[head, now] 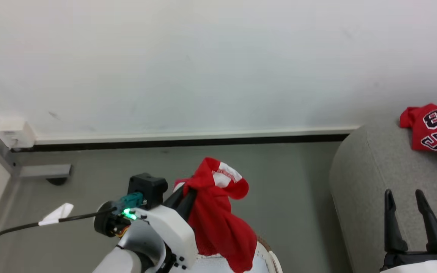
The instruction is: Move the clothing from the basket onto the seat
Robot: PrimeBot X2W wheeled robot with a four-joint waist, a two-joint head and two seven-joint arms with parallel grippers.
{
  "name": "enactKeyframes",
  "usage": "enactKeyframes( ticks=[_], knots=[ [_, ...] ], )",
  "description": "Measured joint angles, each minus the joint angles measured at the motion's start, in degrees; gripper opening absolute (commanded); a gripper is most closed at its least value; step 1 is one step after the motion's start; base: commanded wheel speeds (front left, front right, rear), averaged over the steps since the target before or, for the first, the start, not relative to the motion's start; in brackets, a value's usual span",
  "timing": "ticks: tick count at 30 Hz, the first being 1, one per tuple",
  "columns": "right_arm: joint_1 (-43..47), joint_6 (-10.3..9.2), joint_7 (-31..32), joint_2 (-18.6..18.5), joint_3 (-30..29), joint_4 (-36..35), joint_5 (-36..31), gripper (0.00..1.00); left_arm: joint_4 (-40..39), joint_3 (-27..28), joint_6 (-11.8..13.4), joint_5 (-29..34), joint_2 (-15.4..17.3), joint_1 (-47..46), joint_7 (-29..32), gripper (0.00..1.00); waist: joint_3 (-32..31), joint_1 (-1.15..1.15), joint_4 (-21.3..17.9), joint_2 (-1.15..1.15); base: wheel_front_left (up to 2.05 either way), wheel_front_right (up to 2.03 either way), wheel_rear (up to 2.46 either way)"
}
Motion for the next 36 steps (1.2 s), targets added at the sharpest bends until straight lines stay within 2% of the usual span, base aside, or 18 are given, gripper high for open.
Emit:
enactKeyframes(
  ticks=[9, 14, 16, 21, 28, 32, 36],
  knots=[
    [2.6, 0.0, 0.0, 0.0, 4.7, 0.9, -1.9, 1.0, -4.7, 0.9, 0.8, 0.7, -0.2, -5.2, 1.2, 0.0, -4.2, 0.01, 1.0, 0.0, 0.0, 0.0, 0.0],
    [3.4, 0.0, 0.0, -0.3, 11.9, 0.6, -2.0, 1.0, -6.6, 1.2, 1.0, 1.1, 0.0, -7.7, 2.5, 0.0, -5.0, 0.01, 0.7, 0.0, 0.0, 0.0, 0.0],
    [3.5, 0.0, 0.0, -1.5, 16.2, 0.5, -1.5, 1.0, -7.5, 1.2, 1.0, 1.1, 0.0, -8.1, 2.9, 0.0, -5.1, 0.01, 0.7, 0.0, 0.0, 0.0, 0.0],
    [1.9, 0.0, 0.4, -7.8, 28.7, -1.2, 1.6, 1.0, -9.2, 0.4, 1.1, 1.1, 0.0, -8.1, 3.7, 0.0, -5.1, 0.01, 0.8, 0.0, 0.0, 0.0, 0.0],
    [-9.6, 0.0, 4.1, -16.7, 41.8, -1.8, 3.8, 1.0, -9.8, -0.7, 0.7, 1.1, -0.3, -8.7, 4.2, 0.0, -4.7, 0.02, 1.0, 0.0, 0.0, 0.0, 0.0],
    [-16.4, 0.0, 4.7, -18.5, 48.4, 0.7, 6.5, 1.0, -9.8, -1.6, 0.1, 1.1, -1.0, -9.9, 4.4, 0.0, -4.6, 0.02, 1.5, 0.0, 0.0, 0.0, 0.0],
    [-22.5, 0.0, 4.9, -18.8, 55.3, 5.1, 9.3, 1.0, -9.9, -2.7, -0.6, 1.1, -1.9, -10.8, 4.4, 0.0, -4.6, 0.02, 2.2, 0.0, 0.0, 0.0, 0.0]
  ],
)
